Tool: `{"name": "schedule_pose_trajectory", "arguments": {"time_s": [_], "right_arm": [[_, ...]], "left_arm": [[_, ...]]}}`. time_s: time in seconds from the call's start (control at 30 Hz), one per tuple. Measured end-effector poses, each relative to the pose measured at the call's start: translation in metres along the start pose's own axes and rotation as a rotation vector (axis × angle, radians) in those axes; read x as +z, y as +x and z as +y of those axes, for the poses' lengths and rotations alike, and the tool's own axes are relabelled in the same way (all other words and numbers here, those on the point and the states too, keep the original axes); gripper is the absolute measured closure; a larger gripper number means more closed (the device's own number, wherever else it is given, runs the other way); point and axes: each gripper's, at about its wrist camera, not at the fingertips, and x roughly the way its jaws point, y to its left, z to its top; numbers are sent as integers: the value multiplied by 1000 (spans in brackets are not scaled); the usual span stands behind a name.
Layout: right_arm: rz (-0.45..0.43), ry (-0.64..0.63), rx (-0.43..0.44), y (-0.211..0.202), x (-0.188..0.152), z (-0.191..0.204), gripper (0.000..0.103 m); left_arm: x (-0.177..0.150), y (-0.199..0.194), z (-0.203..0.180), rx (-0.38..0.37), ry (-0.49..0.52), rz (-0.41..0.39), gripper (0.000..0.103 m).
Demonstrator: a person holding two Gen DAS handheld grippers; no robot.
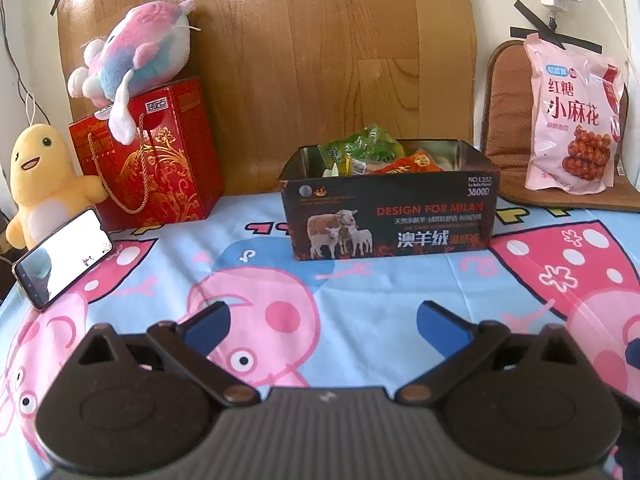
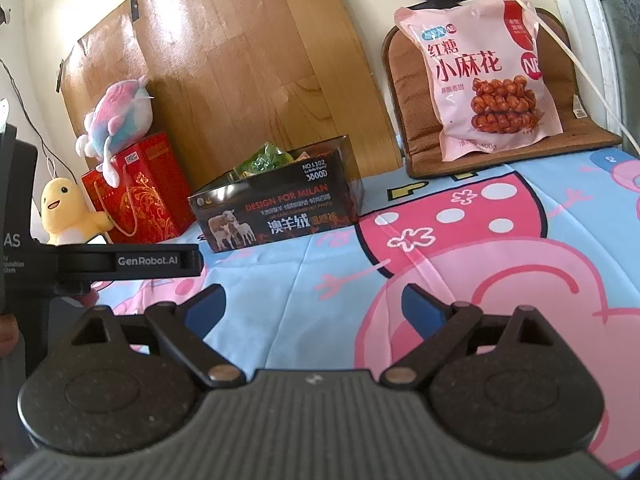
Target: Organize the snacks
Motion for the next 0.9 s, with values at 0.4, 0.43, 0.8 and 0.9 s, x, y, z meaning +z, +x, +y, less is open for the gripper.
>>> {"name": "schedule_pose_trajectory", "arguments": {"time_s": [0.4,0.43,0.8,0.9], "right_arm": [[14,1,-28,2,3,2,7],[17,-3,-30,3,6,2,7],[125,-39,-1,25,37,-4,7],[139,-50,-11,27,38,-7,7]], "left_arm": [[-1,1,5,-22,-2,15,0],[-1,2,5,-26,-3,20,0],[4,11,-1,-33,2,30,0],[7,14,-5,-31,6,27,0]]}}
